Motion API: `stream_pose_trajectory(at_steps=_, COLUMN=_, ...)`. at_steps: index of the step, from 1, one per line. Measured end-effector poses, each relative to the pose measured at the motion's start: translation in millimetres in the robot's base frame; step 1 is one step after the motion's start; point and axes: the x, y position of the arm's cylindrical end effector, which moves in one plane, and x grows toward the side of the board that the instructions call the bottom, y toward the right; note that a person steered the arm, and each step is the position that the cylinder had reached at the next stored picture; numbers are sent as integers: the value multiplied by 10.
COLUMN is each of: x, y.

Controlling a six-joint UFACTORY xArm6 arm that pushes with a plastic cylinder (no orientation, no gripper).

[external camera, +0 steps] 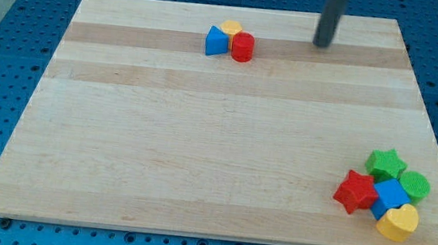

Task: Move group of blocks a bit towards down

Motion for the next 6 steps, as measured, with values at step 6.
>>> stream_pose_trajectory(at_steps=6, x=-66, y=-1711)
